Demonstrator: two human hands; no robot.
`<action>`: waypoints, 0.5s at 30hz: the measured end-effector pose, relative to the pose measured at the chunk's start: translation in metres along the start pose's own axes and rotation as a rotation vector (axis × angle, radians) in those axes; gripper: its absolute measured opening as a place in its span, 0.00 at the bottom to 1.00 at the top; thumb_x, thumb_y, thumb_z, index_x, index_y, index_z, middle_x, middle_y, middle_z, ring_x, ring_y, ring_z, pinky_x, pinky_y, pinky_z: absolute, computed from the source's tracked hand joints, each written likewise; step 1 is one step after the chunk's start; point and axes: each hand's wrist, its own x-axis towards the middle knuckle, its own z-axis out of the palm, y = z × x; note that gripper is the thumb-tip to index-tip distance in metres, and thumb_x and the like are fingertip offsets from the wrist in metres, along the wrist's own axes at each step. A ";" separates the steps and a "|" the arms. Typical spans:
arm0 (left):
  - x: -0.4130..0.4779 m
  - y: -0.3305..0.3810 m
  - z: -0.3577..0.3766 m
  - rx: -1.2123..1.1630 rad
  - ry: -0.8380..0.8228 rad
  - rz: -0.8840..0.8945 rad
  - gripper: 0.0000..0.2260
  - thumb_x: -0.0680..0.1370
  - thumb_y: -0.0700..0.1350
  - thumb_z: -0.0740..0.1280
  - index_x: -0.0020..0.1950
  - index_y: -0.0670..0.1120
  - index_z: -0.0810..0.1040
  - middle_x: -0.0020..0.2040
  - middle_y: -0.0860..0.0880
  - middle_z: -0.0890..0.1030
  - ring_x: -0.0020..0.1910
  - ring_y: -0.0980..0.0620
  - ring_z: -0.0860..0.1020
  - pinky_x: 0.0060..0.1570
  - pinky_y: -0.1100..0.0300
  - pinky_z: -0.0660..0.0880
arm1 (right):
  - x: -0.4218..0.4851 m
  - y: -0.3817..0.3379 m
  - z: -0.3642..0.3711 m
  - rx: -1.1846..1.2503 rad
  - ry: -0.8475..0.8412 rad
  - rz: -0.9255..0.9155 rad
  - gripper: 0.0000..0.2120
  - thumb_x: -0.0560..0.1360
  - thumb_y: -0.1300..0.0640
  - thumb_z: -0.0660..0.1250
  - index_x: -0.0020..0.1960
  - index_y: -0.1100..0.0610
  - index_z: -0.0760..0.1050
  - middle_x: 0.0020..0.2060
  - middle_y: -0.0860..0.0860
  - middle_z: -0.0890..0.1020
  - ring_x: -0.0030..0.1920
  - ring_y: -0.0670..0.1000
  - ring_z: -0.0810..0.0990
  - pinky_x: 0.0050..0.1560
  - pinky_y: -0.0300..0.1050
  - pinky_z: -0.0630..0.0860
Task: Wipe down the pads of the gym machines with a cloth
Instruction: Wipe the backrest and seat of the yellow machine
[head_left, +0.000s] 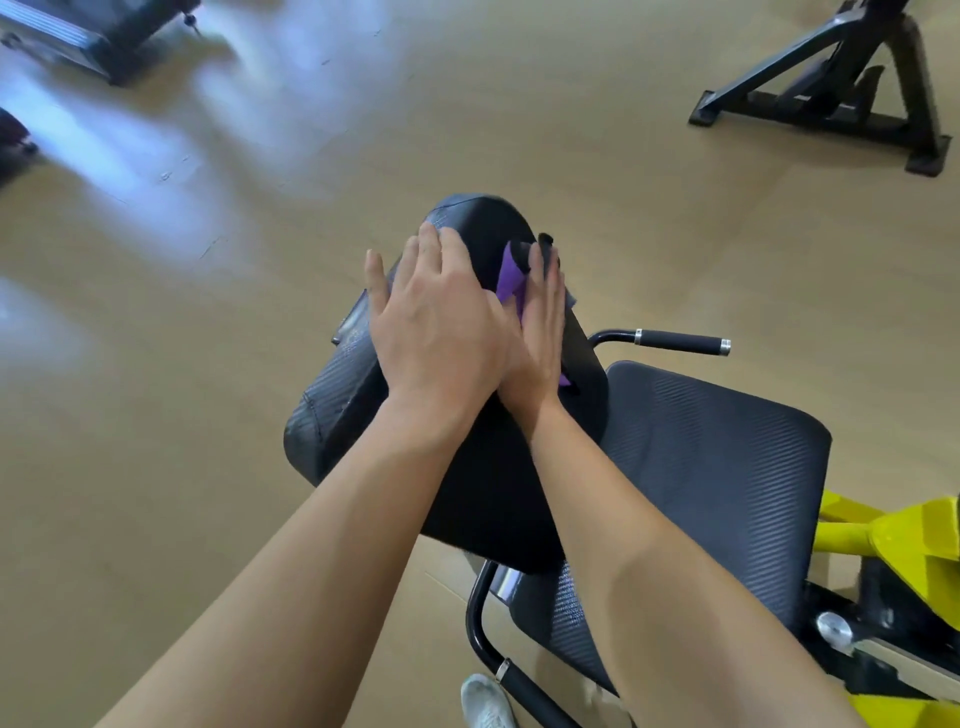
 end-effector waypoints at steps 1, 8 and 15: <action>-0.002 0.002 0.003 0.032 -0.002 0.003 0.27 0.75 0.41 0.58 0.75 0.40 0.67 0.77 0.42 0.67 0.77 0.46 0.65 0.78 0.48 0.52 | 0.001 0.023 -0.003 0.006 0.017 0.063 0.28 0.85 0.48 0.52 0.83 0.47 0.49 0.82 0.47 0.48 0.81 0.46 0.43 0.80 0.49 0.42; -0.002 0.010 0.008 0.050 0.028 -0.068 0.24 0.78 0.41 0.55 0.75 0.41 0.67 0.78 0.45 0.67 0.71 0.38 0.71 0.68 0.45 0.67 | -0.019 0.140 -0.015 0.155 0.127 0.530 0.33 0.78 0.43 0.52 0.81 0.48 0.55 0.78 0.48 0.62 0.78 0.49 0.58 0.79 0.55 0.54; -0.002 0.005 0.010 0.048 0.042 -0.044 0.25 0.78 0.42 0.55 0.76 0.41 0.66 0.77 0.44 0.69 0.71 0.38 0.70 0.68 0.44 0.67 | -0.065 0.177 -0.023 0.240 0.117 0.854 0.24 0.79 0.48 0.55 0.72 0.54 0.68 0.71 0.52 0.70 0.74 0.55 0.66 0.76 0.50 0.58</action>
